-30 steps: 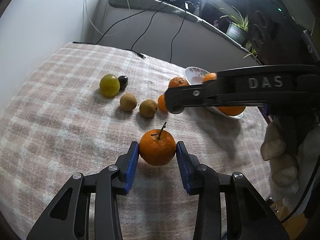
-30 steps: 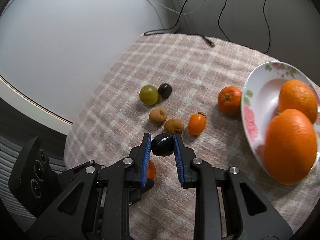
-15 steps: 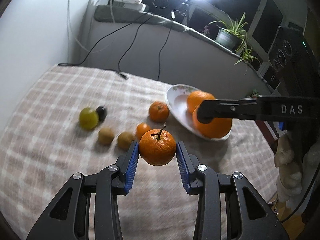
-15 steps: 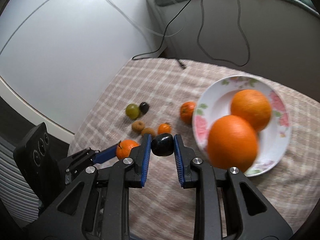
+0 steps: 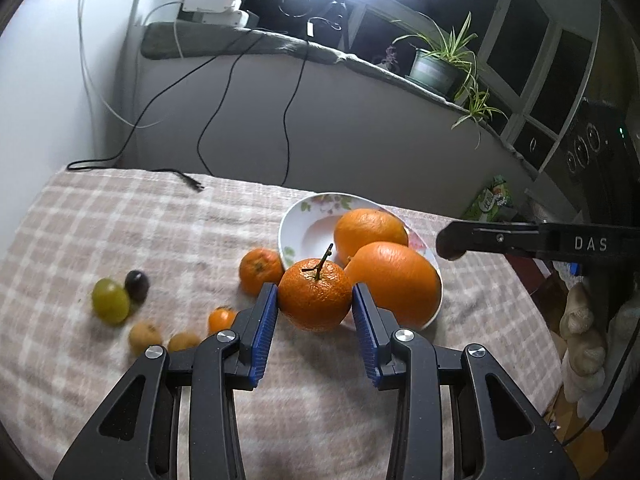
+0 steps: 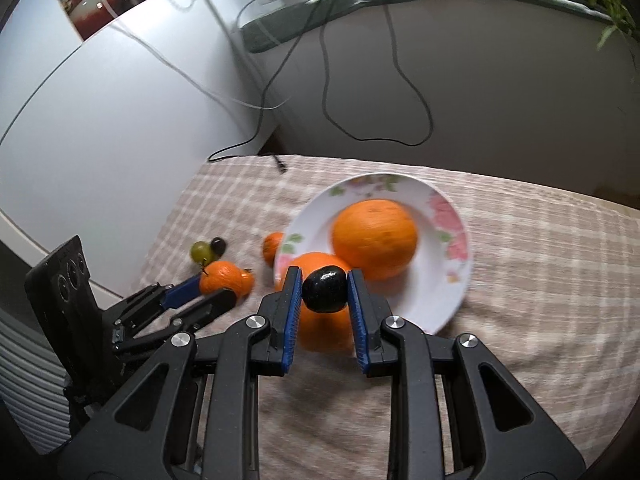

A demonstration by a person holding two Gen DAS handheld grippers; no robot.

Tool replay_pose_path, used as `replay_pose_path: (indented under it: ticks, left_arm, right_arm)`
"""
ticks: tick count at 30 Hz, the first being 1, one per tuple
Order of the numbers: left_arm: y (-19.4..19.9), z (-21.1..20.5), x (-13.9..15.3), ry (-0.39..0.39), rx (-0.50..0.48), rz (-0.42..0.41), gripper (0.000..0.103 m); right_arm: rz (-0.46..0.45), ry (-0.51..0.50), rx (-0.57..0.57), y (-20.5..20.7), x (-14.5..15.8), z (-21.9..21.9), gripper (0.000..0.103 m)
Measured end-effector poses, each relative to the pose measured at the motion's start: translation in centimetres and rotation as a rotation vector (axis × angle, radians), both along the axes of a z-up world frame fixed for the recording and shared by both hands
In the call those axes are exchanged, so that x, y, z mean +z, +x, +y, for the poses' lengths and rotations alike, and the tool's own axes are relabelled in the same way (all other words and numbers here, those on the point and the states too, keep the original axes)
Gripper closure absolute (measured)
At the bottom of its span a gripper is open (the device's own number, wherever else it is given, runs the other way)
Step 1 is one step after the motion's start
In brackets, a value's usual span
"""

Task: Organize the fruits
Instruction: 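Carry the tangerine with the left gripper while the right gripper carries the plum over the plate, then open the left gripper onto the plate while the right gripper releases the plum there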

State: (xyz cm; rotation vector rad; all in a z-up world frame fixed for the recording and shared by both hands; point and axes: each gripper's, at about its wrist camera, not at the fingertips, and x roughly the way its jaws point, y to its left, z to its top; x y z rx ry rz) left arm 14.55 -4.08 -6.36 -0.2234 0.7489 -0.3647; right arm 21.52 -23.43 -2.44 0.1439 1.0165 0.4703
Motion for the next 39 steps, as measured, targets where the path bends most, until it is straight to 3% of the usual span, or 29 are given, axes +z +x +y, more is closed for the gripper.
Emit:
replay_pose_path:
  ticks: [15, 29, 34, 38, 39]
  left_arm:
    - [4.2, -1.4, -0.7, 0.023, -0.006, 0.019, 0.067]
    - [5.0, -2.0, -0.4, 0.048, -0.018, 0.010, 0.065]
    - [4.9, -2.1, 0.0, 0.047, -0.020, -0.009, 0.060]
    - [4.8, -2.3, 0.5, 0.052, -0.025, -0.023, 0.058]
    - [4.7, -2.3, 0.6, 0.053, -0.025, -0.027, 0.058]
  right_arm:
    - [0.042, -0.008, -0.052, 2.4, -3.1, -3.6, 0.079]
    - [0.053, -0.012, -0.053, 3.1, -4.0, -3.7, 0.079]
    - [0.060, -0.014, -0.063, 3.2, -4.0, -4.0, 0.078]
    - [0.043, -0.016, -0.080, 3.1, -3.6, -4.4, 0.048]
    - [0.034, -0.014, -0.082, 3.0, -3.5, -4.4, 0.045]
